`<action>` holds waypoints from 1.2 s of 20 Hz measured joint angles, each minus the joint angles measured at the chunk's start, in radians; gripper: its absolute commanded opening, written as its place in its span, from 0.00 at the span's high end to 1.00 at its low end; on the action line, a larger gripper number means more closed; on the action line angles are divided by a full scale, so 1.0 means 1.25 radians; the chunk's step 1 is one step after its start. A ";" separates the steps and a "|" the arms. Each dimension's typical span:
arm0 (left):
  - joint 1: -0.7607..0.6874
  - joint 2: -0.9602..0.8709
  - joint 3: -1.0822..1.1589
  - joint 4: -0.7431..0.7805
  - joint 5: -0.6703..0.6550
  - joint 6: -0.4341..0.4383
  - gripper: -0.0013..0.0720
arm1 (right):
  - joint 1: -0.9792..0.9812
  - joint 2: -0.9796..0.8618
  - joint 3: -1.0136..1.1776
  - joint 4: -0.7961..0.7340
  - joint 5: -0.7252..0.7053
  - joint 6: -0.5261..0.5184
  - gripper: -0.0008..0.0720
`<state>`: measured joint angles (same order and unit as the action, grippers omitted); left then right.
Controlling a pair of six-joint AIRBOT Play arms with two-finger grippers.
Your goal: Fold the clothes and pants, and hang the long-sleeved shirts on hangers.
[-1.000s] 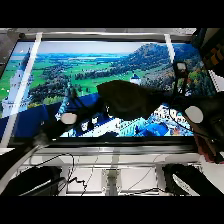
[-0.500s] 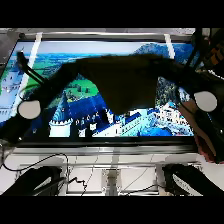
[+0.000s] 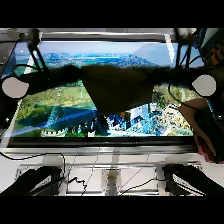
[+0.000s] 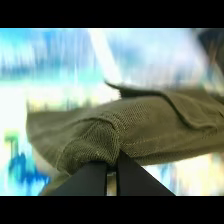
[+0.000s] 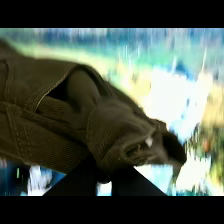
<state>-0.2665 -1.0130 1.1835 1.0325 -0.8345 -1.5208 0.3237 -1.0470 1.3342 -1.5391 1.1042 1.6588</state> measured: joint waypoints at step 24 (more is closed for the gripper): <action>-0.037 -0.057 0.057 0.263 0.208 -0.003 0.97 | 0.000 -0.023 -0.022 0.114 -0.382 -0.065 0.92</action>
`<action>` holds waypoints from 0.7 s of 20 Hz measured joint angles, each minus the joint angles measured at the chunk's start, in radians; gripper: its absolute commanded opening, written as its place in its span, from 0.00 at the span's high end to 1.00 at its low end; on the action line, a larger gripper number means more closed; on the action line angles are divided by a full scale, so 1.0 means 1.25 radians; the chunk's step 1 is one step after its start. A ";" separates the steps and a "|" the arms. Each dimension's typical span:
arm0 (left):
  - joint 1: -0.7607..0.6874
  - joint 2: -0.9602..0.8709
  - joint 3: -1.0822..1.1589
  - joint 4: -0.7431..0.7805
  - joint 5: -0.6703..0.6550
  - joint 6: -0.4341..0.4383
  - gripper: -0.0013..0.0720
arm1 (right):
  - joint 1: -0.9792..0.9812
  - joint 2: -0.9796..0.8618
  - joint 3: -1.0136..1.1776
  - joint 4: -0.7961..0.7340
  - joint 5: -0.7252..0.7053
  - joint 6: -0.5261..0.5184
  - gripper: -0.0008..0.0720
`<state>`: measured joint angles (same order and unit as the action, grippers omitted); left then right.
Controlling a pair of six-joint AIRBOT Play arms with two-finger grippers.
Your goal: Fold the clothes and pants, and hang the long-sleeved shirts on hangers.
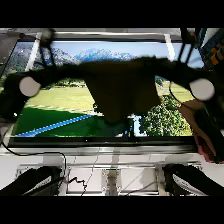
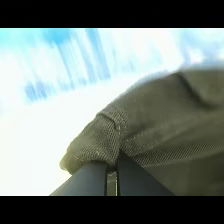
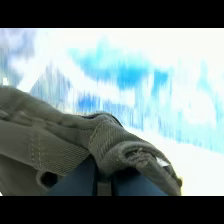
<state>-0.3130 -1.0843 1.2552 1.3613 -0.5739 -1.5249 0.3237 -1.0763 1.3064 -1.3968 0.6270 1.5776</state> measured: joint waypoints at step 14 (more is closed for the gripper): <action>0.037 -0.116 0.143 0.038 -0.440 0.005 0.96 | -0.041 -0.166 0.052 -0.038 0.385 -0.020 0.92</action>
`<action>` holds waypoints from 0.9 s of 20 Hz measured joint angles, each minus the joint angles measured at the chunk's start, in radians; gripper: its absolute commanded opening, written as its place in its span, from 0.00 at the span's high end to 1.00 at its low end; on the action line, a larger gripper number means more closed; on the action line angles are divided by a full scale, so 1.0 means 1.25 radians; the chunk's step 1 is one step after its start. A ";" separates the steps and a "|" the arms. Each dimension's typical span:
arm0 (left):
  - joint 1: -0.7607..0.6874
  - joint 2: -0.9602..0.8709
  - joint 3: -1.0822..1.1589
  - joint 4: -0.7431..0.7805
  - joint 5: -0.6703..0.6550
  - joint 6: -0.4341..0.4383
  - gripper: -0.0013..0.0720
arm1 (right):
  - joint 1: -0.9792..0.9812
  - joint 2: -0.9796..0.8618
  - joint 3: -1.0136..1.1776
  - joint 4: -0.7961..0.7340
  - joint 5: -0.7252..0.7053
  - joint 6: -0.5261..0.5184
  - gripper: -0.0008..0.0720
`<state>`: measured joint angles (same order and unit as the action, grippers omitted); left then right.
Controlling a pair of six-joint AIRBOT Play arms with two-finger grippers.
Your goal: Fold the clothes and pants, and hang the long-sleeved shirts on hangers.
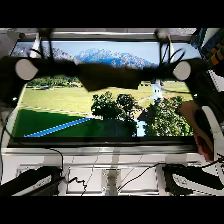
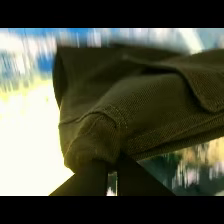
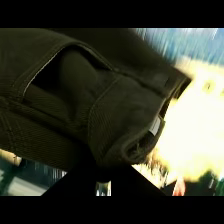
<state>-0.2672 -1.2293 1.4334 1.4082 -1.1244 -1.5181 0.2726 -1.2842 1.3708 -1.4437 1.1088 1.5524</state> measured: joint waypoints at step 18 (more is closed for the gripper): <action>-0.167 0.140 -0.351 0.106 0.150 -0.080 0.96 | 0.163 0.287 -0.357 0.040 -0.074 0.066 0.92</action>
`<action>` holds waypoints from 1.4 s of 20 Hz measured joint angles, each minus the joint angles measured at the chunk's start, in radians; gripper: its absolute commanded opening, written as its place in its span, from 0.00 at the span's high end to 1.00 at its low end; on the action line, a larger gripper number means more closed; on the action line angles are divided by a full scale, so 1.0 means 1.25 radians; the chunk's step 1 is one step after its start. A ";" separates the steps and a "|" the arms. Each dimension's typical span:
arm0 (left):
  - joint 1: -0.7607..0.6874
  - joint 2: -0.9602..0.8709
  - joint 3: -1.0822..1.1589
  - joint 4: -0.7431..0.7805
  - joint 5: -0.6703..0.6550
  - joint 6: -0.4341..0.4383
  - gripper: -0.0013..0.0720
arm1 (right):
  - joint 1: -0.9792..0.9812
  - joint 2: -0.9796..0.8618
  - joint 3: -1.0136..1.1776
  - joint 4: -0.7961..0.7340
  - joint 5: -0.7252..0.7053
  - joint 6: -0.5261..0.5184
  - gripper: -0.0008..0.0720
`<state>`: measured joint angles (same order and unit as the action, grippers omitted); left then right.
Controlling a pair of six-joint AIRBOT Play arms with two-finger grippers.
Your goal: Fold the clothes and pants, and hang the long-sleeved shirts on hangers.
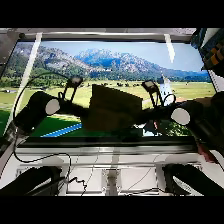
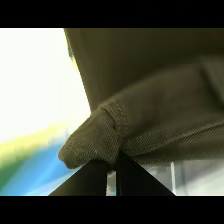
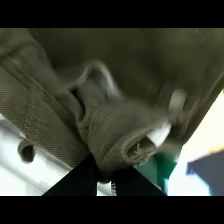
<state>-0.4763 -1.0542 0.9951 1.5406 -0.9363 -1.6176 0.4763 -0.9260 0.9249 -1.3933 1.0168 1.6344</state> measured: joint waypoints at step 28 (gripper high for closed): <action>0.069 -0.180 -0.014 -0.041 0.816 -0.023 0.05 | -0.531 -0.394 0.169 0.170 0.016 -0.147 0.04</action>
<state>-0.3897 -1.2797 0.9779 1.4891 0.0837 -1.6470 -0.1875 -1.4181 1.1358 -1.1812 1.0374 1.4502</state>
